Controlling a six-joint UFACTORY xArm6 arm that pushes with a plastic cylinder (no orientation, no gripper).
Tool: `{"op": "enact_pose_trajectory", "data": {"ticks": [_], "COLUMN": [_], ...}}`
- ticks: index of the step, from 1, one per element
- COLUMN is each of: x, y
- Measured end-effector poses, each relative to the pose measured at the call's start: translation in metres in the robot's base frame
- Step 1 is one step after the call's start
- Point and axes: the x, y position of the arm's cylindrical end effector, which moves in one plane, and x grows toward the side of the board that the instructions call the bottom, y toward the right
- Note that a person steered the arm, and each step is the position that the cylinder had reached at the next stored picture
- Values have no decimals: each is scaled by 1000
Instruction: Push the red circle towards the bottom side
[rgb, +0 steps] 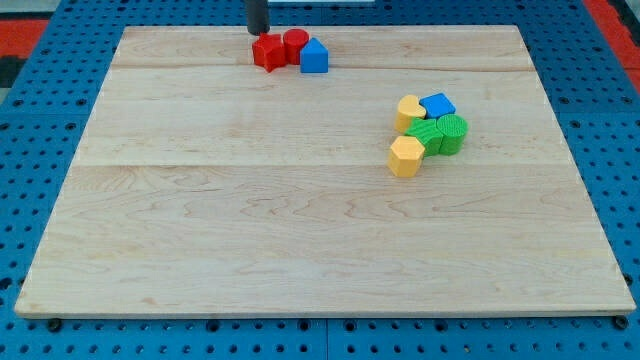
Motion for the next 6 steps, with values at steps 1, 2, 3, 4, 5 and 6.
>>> {"op": "enact_pose_trajectory", "data": {"ticks": [1, 2, 3, 4, 5, 6], "x": [-2, 4, 5, 27, 57, 81], "y": [12, 31, 49, 57, 57, 58]}}
